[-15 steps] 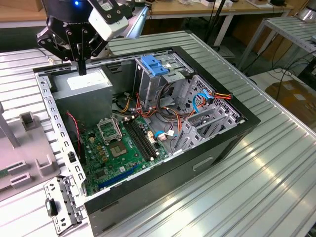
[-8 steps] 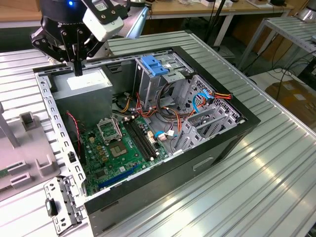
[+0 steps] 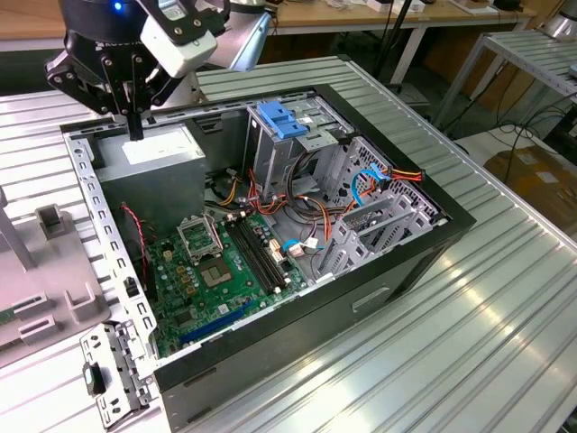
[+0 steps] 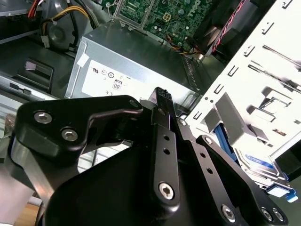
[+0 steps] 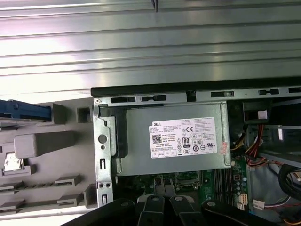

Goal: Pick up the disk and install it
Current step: 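Reach for the disk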

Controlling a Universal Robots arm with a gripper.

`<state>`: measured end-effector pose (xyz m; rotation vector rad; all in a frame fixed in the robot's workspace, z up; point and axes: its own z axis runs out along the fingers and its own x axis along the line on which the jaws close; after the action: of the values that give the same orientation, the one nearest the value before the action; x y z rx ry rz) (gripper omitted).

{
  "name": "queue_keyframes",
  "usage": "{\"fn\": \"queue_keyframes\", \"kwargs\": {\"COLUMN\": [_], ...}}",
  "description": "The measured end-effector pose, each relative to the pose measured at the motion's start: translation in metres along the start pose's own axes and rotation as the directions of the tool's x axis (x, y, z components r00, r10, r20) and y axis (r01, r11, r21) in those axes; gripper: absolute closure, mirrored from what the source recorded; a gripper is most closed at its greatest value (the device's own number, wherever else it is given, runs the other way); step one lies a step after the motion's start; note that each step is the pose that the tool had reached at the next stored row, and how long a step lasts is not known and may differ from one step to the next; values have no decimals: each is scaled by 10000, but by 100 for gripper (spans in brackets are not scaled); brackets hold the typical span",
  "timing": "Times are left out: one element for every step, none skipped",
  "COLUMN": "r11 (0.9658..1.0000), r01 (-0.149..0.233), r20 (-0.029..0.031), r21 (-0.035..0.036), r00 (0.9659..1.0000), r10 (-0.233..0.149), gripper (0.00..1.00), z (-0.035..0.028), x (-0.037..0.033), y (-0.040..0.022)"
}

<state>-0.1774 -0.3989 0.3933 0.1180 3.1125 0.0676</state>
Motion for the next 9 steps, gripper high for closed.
{"fn": "queue_keyframes", "kwargs": {"r11": [10000, 10000, 10000, 10000, 10000, 10000, 10000, 10000, 10000], "r01": [0, 1, 0, 0, 0, -1, -1, 0, 0], "r20": [0, 0, 0, 0, -1, -1, 0, 0, 0], "r21": [0, 0, -1, -1, 0, 0, 0, -1, -1], "r00": [10000, 10000, 10000, 10000, 10000, 10000, 10000, 10000, 10000], "r10": [0, -1, 0, 0, 0, 1, 1, 0, 0], "gripper": [89, 89, 89, 89, 89, 89, 89, 89, 89], "z": [0, -1, -1, -1, -1, -2, -2, -2, -2], "x": [7, 15, 24, 31, 39, 51, 59, 66, 74], "y": [-1, -1, -2, -2, -3, -4, -4, -5, -6]}}
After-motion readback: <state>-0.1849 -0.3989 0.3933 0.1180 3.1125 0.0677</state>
